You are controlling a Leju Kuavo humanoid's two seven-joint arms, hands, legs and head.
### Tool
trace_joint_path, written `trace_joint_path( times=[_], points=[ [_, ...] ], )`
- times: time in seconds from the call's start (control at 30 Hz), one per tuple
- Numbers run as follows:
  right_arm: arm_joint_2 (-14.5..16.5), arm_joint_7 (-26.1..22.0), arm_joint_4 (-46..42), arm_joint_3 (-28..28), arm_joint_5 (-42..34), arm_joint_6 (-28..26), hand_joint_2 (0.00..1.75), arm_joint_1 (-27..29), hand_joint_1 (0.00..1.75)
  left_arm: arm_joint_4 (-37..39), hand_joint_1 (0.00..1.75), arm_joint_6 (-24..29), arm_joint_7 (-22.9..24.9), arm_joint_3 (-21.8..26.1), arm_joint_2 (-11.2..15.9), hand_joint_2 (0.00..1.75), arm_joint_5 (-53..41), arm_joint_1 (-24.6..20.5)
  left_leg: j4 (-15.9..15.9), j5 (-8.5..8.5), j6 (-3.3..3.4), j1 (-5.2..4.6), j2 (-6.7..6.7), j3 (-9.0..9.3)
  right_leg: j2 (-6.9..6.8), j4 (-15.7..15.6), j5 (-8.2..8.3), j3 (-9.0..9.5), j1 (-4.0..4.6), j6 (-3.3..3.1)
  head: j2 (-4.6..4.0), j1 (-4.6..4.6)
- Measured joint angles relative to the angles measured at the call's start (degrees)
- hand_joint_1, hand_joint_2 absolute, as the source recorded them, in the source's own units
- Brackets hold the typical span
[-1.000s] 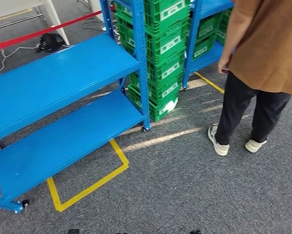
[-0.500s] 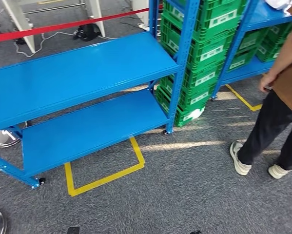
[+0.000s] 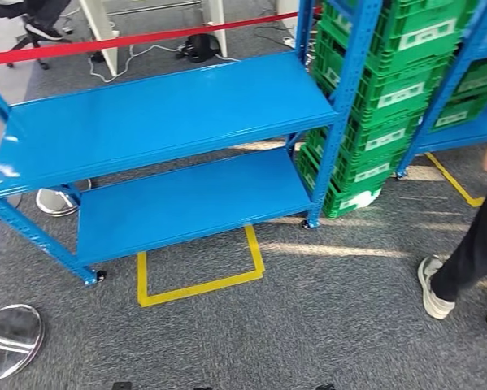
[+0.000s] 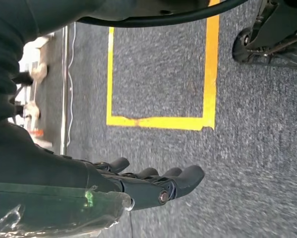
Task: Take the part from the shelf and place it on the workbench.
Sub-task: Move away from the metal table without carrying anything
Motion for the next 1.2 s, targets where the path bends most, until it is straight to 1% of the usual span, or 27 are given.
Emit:
trace_joint_path(
  times=[0.03, 0.1, 0.13, 0.17, 0.2, 0.27, 0.3, 0.37, 0.4, 0.43, 0.47, 0.5, 0.57, 0.63, 0.67, 0.7, 0.77, 0.83, 0.9, 0.93, 0.97, 1.0, 1.07, 1.1, 1.13, 1.17, 1.2],
  points=[
    [0.0, 0.0, 0.0, 0.0, 0.0, 0.0, 1.75, -0.1, 0.0, 0.0, 0.0, 0.0, 0.0, 0.0, 0.0, 0.0, 0.0, 0.0, -4.0, 1.94, 0.3, -0.14, 1.14, 2.21, -0.62, 0.0, -0.06, 0.11, 0.08, 0.07, 0.01, 0.0],
    [0.0, 0.0, 0.0, 0.0, 0.0, 0.0, 1.75, -0.2, 0.0, 0.0, 0.0, 0.0, 0.0, 0.0, 0.0, 0.0, -0.2, -0.2, -10.9, 4.06, 0.96, -0.65, 4.02, 5.85, -1.72, 0.1, -0.37, 0.31, 0.51, 0.43, 0.01, -0.05],
    [0.0, 0.0, 0.0, 0.0, 0.0, 0.0, 1.75, -0.2, 0.0, 0.0, 0.0, 0.1, 0.0, 0.0, 0.0, 0.0, -0.3, -0.3, -12.5, 4.24, 1.24, -0.85, 4.93, 6.61, -2.25, 0.0, -0.5, 0.43, 0.71, 0.63, 0.01, -0.05],
    [0.0, 0.0, 0.0, 0.0, 0.0, 0.0, 1.75, -0.2, 0.0, 0.0, 0.0, 0.1, 0.0, 0.0, 0.0, 0.0, -0.3, -0.3, -13.0, 4.11, 1.48, -0.98, 4.81, 6.67, -2.86, -0.1, -0.6, 0.6, 0.86, 0.87, 0.0, -0.04],
    [-0.1, 0.0, 0.0, 0.0, 0.0, 0.0, 1.75, -0.3, 0.0, 0.0, 0.0, 0.1, 0.0, 0.0, 0.0, 0.0, -0.3, -0.3, -13.1, 4.23, 1.78, -0.86, 4.02, 6.64, -3.4, -0.3, -0.66, 0.87, 0.89, 1.12, -0.01, 0.01],
    [-0.1, -0.1, -0.1, 0.0, 0.0, 0.0, 1.75, -0.4, 0.0, 0.0, 0.0, 0.2, 0.0, 0.1, 0.0, 0.0, -0.3, -0.1, -13.4, 4.5, 2.4, -0.51, 2.72, 6.77, -2.05, 0.7, -1.67, 0.72, 0.8, 1.79, -0.01, 0.26],
    [-0.1, -0.2, -0.1, 0.0, 0.0, 0.0, 1.75, -0.5, 0.0, 0.0, 0.0, 0.2, 0.0, 0.1, 0.0, 0.0, -0.3, -0.1, -13.6, 4.67, 2.71, -0.29, 2.09, 6.84, -0.57, 2.8, -2.98, -0.13, 0.73, 2.1, -0.01, 0.43],
    [-0.1, -0.3, -0.1, 0.0, 0.0, 0.0, 1.75, -0.4, 0.0, 0.0, 0.0, 0.3, 0.0, 0.1, 0.0, 0.0, -0.3, -0.2, -13.6, 4.83, 3.06, -0.14, 0.72, 6.72, 2.02, 10.1, -6.63, -3.55, 0.57, 2.46, -0.01, 0.77],
    [-0.1, -0.3, -0.1, 0.0, 0.0, 0.0, 1.75, -0.3, 0.0, 0.0, 0.0, 0.3, 0.0, 0.1, 0.0, 0.0, -0.3, -0.2, -13.6, 4.85, 3.12, -0.13, -0.09, 6.67, 2.45, 13.6, -7.94, -5.35, 0.54, 2.55, -0.01, 0.84],
    [-0.1, -0.3, -0.1, 0.0, 0.0, 0.0, 1.75, -0.2, 0.0, 0.0, 0.0, 0.3, 0.0, 0.1, 0.0, 0.0, -0.3, -0.2, -13.5, 4.88, 3.11, -0.11, -0.92, 6.68, 2.62, 15.7, -8.24, -6.5, 0.52, 2.6, -0.01, 0.89],
    [-0.1, -0.3, -0.1, 0.0, 0.0, 0.0, 1.75, -0.1, 0.0, 0.0, 0.0, 0.3, 0.0, 0.1, 0.0, 0.0, -0.3, -0.1, -13.5, 4.9, 3.07, -0.08, -1.78, 6.72, 2.72, 15.5, -7.36, -6.67, 0.46, 2.63, -0.01, 0.92],
    [-0.1, -0.3, -0.1, 0.0, 0.0, 0.0, 1.75, -0.1, 0.0, 0.0, 0.0, 0.3, 0.0, 0.1, 0.0, 0.0, -0.3, 0.0, -13.5, 4.92, 2.98, -0.01, -2.6, 6.79, 2.97, 13.1, -5.46, -5.73, 0.35, 2.67, -0.01, 0.92],
    [-0.1, -0.3, 0.0, 0.0, 0.0, 0.0, 1.75, -0.1, 0.0, 0.0, 0.0, 0.3, 0.0, 0.1, 0.0, 0.0, -0.3, 0.0, -13.2, 4.9, 2.51, 0.06, -4.13, 6.75, 5.08, 5.2, -1.41, -2.3, -0.19, 2.89, -0.01, 1.01],
    [0.0, -0.4, 0.0, 0.1, 0.0, 0.1, 0.87, -0.1, 0.0, 0.0, 0.0, 0.3, 0.0, 0.2, 0.0, 0.0, -0.3, -0.1, -12.9, 4.99, 1.78, 0.0, -5.31, 6.33, 7.17, 0.6, 0.05, -0.26, -0.63, 2.6, -0.01, 1.08],
    [0.0, -0.4, 0.0, 0.1, -0.1, 0.1, 0.44, -0.1, 0.0, 0.0, 0.0, 0.3, 0.0, 0.2, 0.1, 0.0, -0.3, 0.0, -12.9, 5.14, 1.39, 0.0, -5.77, 6.1, 7.51, 0.3, -0.11, -0.15, -0.61, 2.23, -0.01, 1.1],
    [0.0, -0.4, 0.0, 0.1, -0.1, 0.1, 0.0, -0.2, 0.0, 0.0, 0.0, 0.3, 0.0, 0.2, 0.1, 0.0, -0.3, 0.1, -13.1, 5.31, 1.05, 0.11, -6.16, 5.94, 7.03, 0.3, 0.03, -0.14, -0.55, 1.69, -0.01, 1.07],
    [0.0, -0.4, 0.0, 0.1, -0.1, 0.0, 0.87, -0.1, 0.0, 0.0, 0.0, 0.3, 0.0, 0.2, 0.2, 0.0, -0.3, 0.2, -12.5, 4.82, 0.44, 0.15, -5.05, 5.5, 6.12, 0.1, 0.3, -0.13, -0.52, 0.85, -0.01, 0.91],
    [0.0, -0.2, 0.0, 0.0, 0.0, -0.4, 1.75, -0.1, 0.0, 0.0, 0.0, 0.3, 0.0, 0.2, 0.2, 0.0, -0.3, 0.1, -7.9, 2.01, -0.04, 0.02, -2.27, 3.31, 5.13, 0.0, 0.44, -0.13, -0.55, 0.26, -0.01, 0.44],
    [0.0, 0.7, 0.0, 0.1, 0.4, -1.3, 1.75, 0.0, 0.0, 0.0, 0.0, 0.3, 0.0, 0.2, 0.2, 0.0, -0.3, -0.2, -0.1, -1.55, -0.37, 0.04, -0.7, -0.49, 4.09, 0.0, 0.38, -0.21, -0.45, 0.01, -0.01, 0.14],
    [0.0, 1.3, 0.0, 0.1, 0.7, -1.7, 1.75, 0.1, 0.0, 0.0, 0.0, 0.3, 0.0, 0.2, 0.2, 0.0, -0.4, -0.2, 2.6, -2.23, -0.55, 0.12, -0.48, -1.78, 3.6, 0.0, 0.35, -0.22, -0.43, -0.06, -0.01, 0.14],
    [0.0, 2.0, 0.0, 0.1, 1.0, -2.1, 1.75, 0.1, 0.0, 0.0, 0.0, 0.3, 0.0, 0.2, 0.2, 0.0, -0.4, -0.1, 3.3, -1.78, -0.78, 0.26, -0.41, -2.07, 3.24, 0.0, 0.32, -0.21, -0.45, -0.11, -0.01, 0.14],
    [0.0, 2.6, 0.0, 0.1, 1.3, -2.4, 1.75, 0.1, 0.0, 0.0, 0.0, 0.3, 0.0, 0.2, 0.2, 0.0, -0.5, -0.1, 1.7, -0.29, -1.1, 0.48, -0.39, -1.2, 2.99, 0.0, 0.3, -0.15, -0.51, -0.13, -0.01, 0.15],
    [0.0, 3.5, 0.0, 0.3, 1.6, -2.9, 1.75, 0.0, 0.0, 0.0, 0.0, 0.3, 0.0, 0.2, 0.1, 0.0, -0.6, 0.0, -5.9, 3.57, -2.16, 1.2, -0.2, 2.85, 2.77, 0.1, 0.14, -0.02, -0.5, 0.07, -0.01, 0.02],
    [-0.1, 3.8, 0.0, 0.4, 1.6, -3.1, 1.75, -0.1, 0.0, 0.0, 0.0, 0.3, 0.0, 0.2, 0.1, 0.0, -0.7, -0.1, -9.5, 4.63, -2.38, 1.54, -0.18, 4.73, 2.73, 0.3, -0.07, -0.08, -0.34, 0.23, -0.01, -0.24],
    [-0.1, 4.0, 0.0, 0.5, 1.5, -3.4, 1.75, -0.1, 0.0, 0.0, 0.0, 0.3, 0.1, 0.2, 0.0, 0.0, -0.8, -0.2, -11.9, 5.01, -2.04, 1.76, -0.16, 5.97, 2.73, 0.5, -0.22, -0.21, -0.11, 0.42, -0.01, -0.34],
    [-0.2, 4.0, 0.0, 0.6, 1.4, -3.6, 1.75, -0.1, 0.0, 0.0, 0.0, 0.3, 0.1, 0.2, -0.1, 0.0, -0.8, -0.2, -12.9, 4.86, -1.79, 1.86, -0.18, 6.48, 2.73, 0.5, -0.34, -0.34, 0.14, 0.56, -0.01, -0.43],
    [-0.2, 4.0, 0.0, 0.6, 1.2, -3.7, 1.75, -0.1, 0.0, 0.0, 0.0, 0.3, 0.1, 0.2, -0.1, 0.0, -0.8, -0.2, -13.1, 4.7, -1.14, 1.8, -0.29, 6.55, 2.73, 0.4, -0.37, -0.4, 0.19, 0.68, -0.01, -0.4]
  ],
)
